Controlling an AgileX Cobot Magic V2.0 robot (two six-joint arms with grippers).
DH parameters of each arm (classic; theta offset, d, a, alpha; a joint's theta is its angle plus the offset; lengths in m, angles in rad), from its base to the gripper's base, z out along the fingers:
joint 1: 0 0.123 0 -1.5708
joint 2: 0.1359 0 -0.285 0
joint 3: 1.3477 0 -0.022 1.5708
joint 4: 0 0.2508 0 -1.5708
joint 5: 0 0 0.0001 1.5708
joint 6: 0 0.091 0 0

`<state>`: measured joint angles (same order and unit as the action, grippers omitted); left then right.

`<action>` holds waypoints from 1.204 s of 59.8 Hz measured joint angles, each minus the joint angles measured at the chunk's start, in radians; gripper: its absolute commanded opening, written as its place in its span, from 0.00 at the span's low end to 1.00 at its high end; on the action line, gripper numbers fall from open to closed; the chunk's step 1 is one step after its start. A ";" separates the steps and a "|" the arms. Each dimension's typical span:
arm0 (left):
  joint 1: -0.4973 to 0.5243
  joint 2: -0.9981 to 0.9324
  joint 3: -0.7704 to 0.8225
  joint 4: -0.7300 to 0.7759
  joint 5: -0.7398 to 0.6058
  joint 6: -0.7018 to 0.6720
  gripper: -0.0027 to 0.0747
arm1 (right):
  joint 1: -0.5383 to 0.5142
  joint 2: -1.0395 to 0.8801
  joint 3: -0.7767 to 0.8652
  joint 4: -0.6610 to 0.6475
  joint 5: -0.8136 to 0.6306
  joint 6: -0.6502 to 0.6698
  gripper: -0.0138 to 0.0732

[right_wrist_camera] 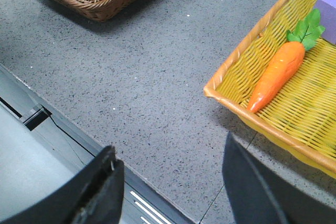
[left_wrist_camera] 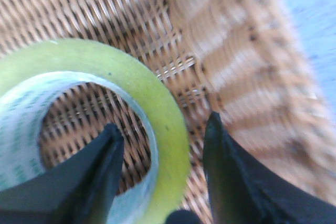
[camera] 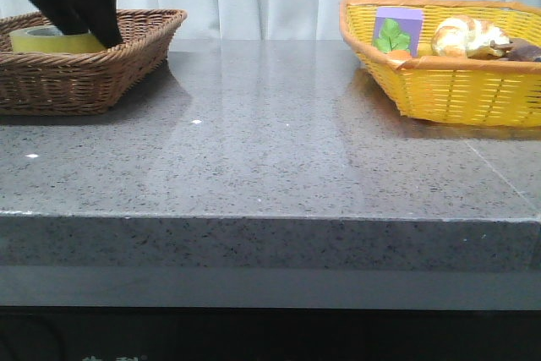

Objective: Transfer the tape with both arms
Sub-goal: 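Carry the tape roll with the left gripper into the brown basket, then release the tape roll and raise the left gripper away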

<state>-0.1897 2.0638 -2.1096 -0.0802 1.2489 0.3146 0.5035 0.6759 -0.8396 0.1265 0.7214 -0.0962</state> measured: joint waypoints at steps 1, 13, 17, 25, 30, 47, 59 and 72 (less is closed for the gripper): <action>0.000 -0.008 0.000 -0.007 0.000 0.000 0.49 | 0.000 0.000 0.000 0.000 0.000 0.000 0.67; 0.000 -0.136 0.000 -0.088 0.004 0.000 0.49 | 0.000 0.000 0.000 0.000 0.000 0.000 0.67; 0.000 -0.182 0.002 -0.112 0.006 0.000 0.49 | 0.000 0.000 0.000 0.000 0.000 0.000 0.67; -0.009 -0.300 0.028 -0.127 0.009 -0.013 0.49 | 0.000 0.000 0.000 0.000 0.000 0.000 0.67; -0.037 -0.397 0.084 -0.129 0.009 -0.016 0.48 | 0.000 0.000 0.000 0.000 0.000 0.000 0.67; -0.164 -0.719 0.412 -0.139 0.012 -0.018 0.41 | 0.000 0.000 0.000 0.000 0.000 0.000 0.67; -0.202 -0.936 0.659 -0.139 -0.063 -0.018 0.41 | 0.000 0.000 0.000 0.000 0.000 0.000 0.67; -0.203 -1.164 0.931 -0.139 -0.173 -0.018 0.41 | 0.000 0.000 0.000 0.000 0.000 0.000 0.67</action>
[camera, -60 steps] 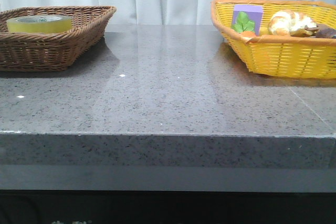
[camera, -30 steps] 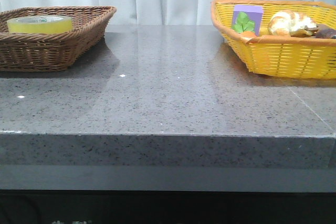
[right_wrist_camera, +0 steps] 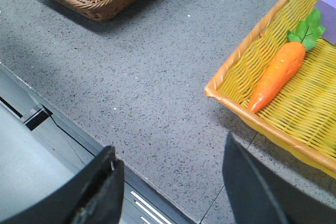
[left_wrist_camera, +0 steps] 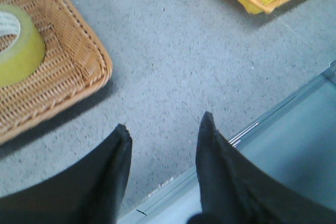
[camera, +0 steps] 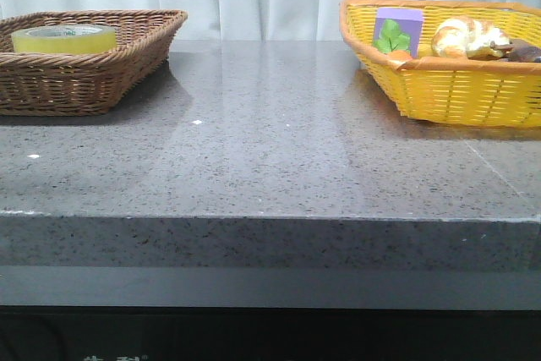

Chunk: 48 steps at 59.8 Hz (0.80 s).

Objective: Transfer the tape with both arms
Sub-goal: 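Release the tape roll and raise the left gripper away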

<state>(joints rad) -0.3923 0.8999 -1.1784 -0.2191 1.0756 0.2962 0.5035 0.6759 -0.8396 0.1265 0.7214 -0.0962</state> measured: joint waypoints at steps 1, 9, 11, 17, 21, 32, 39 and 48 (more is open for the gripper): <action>0.000 -0.013 0.016 0.000 -0.007 0.000 0.41 | 0.000 0.000 0.000 0.000 0.000 0.000 0.67; 0.000 -0.137 0.164 0.000 -0.083 0.000 0.41 | 0.000 0.000 0.000 0.000 0.000 0.000 0.67; 0.000 -0.160 0.190 0.000 -0.102 0.000 0.41 | 0.000 0.000 0.000 0.000 0.000 0.000 0.67; 0.000 -0.241 0.279 0.000 -0.174 0.000 0.41 | 0.000 0.000 0.000 0.000 0.000 0.000 0.67; 0.000 -0.280 0.331 0.000 -0.225 -0.002 0.41 | 0.000 0.000 0.000 0.000 0.000 0.000 0.67; 0.000 -0.322 0.420 0.000 -0.344 -0.002 0.41 | 0.000 0.000 0.000 0.000 0.000 0.000 0.67; 0.000 -0.322 0.447 0.000 -0.410 -0.002 0.41 | 0.000 0.000 0.000 0.000 0.000 0.000 0.67; 0.000 -0.322 0.459 -0.001 -0.460 -0.002 0.41 | 0.000 0.000 0.000 0.000 0.000 0.000 0.65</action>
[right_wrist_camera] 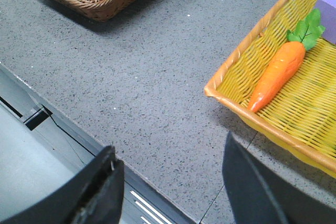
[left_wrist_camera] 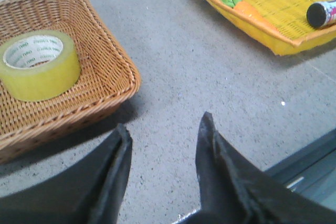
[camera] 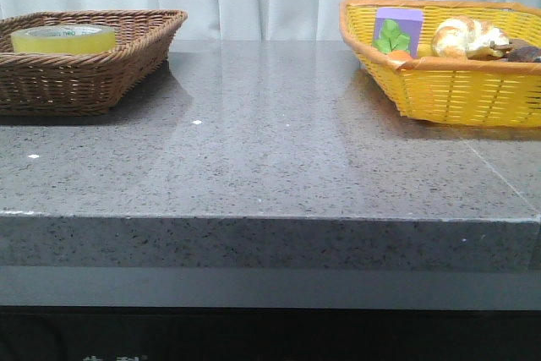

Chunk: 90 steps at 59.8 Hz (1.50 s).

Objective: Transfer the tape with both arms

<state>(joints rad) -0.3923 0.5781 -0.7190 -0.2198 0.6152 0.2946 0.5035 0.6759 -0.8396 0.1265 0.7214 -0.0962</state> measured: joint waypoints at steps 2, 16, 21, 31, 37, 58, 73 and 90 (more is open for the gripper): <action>0.000 0.000 0.000 0.000 -0.005 0.000 0.41 | 0.000 0.000 0.000 0.000 0.000 0.000 0.62; 0.000 0.000 0.000 -0.004 -0.022 0.000 0.15 | 0.000 0.000 0.000 0.000 0.000 0.000 0.23; 0.000 0.000 0.000 -0.004 -0.024 0.000 0.04 | 0.000 0.000 0.000 0.000 0.000 0.000 0.11; 0.000 0.000 0.001 -0.004 -0.024 0.000 0.01 | 0.000 0.000 0.000 0.000 0.000 0.000 0.08; 0.000 0.000 0.001 -0.004 -0.024 0.000 0.01 | 0.000 0.000 0.000 0.000 0.000 0.000 0.08; 0.000 0.000 0.001 -0.004 -0.024 0.000 0.01 | 0.000 0.000 0.000 0.000 0.000 0.000 0.08; 0.000 0.000 0.001 -0.004 -0.024 0.000 0.01 | 0.000 0.000 0.000 0.000 0.000 0.000 0.08; 0.000 -0.007 0.013 0.051 -0.089 0.000 0.01 | 0.000 0.000 0.000 0.000 0.000 0.000 0.08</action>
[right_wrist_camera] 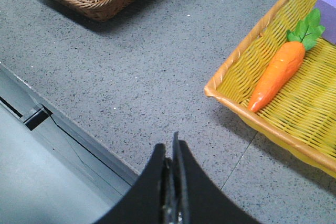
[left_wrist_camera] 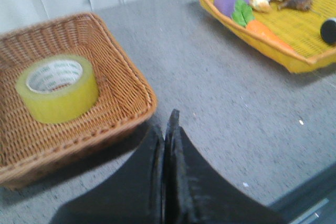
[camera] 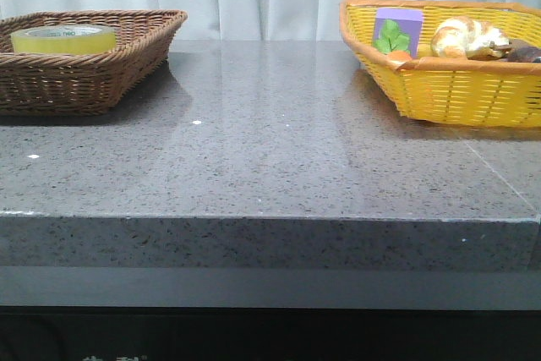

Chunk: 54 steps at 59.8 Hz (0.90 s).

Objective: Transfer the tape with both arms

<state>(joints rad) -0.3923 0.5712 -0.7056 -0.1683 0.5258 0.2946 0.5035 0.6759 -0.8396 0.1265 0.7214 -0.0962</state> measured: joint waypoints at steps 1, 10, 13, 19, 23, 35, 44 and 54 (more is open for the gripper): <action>0.000 -0.005 0.004 0.003 -0.010 0.000 0.01 | 0.000 0.000 0.000 0.000 0.000 0.000 0.08; 0.074 -0.112 0.118 0.008 -0.133 0.000 0.01 | 0.000 0.000 0.000 0.000 0.000 0.000 0.08; 0.112 -0.161 0.172 0.006 -0.167 0.000 0.01 | 0.000 0.000 0.000 0.000 0.000 0.000 0.08; 0.191 -0.270 0.302 -0.014 -0.239 0.000 0.01 | 0.000 0.000 0.000 0.000 0.000 0.000 0.08; 0.243 -0.351 0.391 -0.037 -0.290 0.000 0.01 | 0.000 0.000 0.000 0.000 0.000 0.000 0.08; 0.376 -0.551 0.613 -0.134 -0.356 0.000 0.01 | 0.000 0.000 0.000 0.000 0.000 0.000 0.08; 0.413 -0.575 0.686 -0.205 -0.364 0.000 0.01 | 0.000 0.000 0.000 0.000 0.000 0.000 0.08; 0.378 -0.575 0.709 -0.223 -0.390 -0.002 0.01 | 0.000 0.000 0.000 0.000 0.000 0.000 0.08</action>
<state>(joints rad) -0.0143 -0.0042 0.0031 -0.3911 0.1361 0.2922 0.5035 0.6759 -0.8396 0.1265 0.7214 -0.0962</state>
